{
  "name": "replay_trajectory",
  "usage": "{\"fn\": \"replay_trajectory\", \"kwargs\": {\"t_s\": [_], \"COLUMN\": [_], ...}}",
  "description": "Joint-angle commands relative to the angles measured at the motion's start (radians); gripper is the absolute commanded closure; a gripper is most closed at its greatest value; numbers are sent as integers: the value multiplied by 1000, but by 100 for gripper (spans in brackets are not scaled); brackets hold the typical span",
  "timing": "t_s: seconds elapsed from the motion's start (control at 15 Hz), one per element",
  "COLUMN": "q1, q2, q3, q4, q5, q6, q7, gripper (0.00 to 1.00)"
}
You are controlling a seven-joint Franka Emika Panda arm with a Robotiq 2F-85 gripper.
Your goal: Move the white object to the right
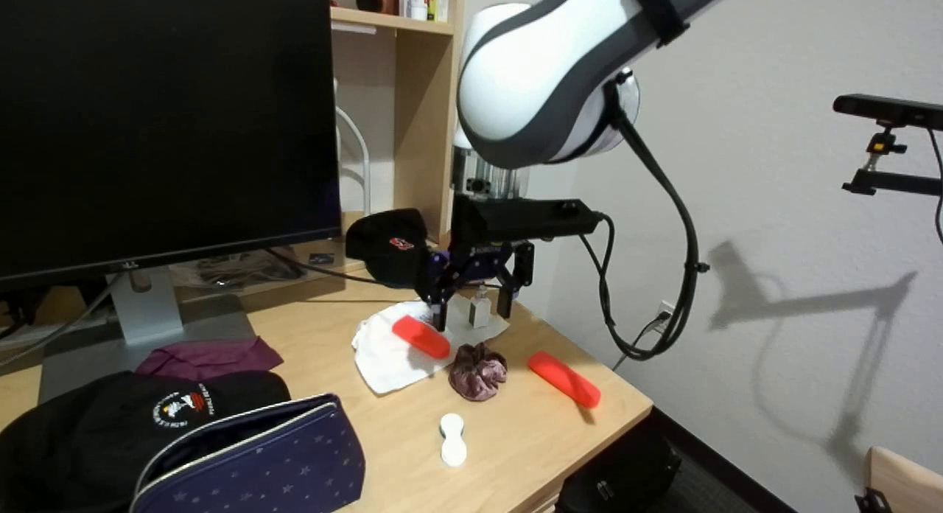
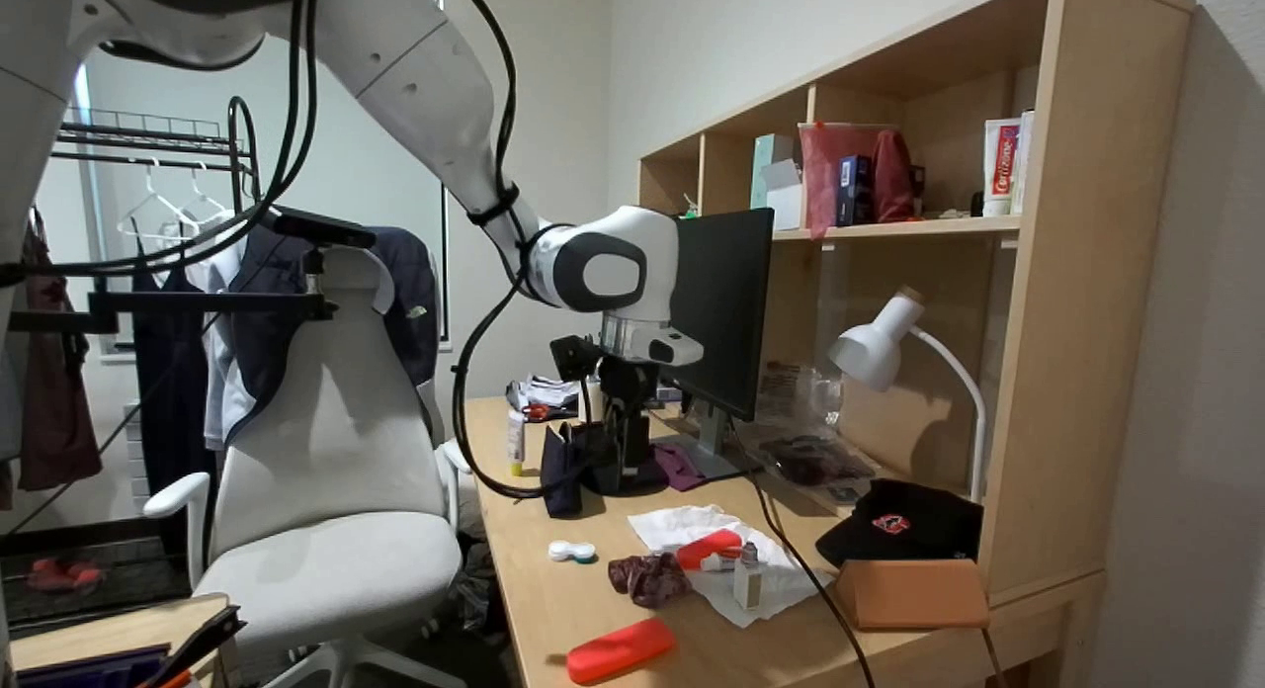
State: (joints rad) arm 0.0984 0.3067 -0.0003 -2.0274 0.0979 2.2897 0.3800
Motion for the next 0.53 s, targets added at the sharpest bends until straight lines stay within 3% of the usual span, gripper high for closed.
{"fn": "replay_trajectory", "kwargs": {"t_s": [0.0, 0.47], "q1": [20, 44], "q2": [17, 111], "q3": [16, 21], "q4": [-82, -128], "q5": [9, 111], "q6": [126, 316], "q7": [22, 126], "gripper": [0, 0]}}
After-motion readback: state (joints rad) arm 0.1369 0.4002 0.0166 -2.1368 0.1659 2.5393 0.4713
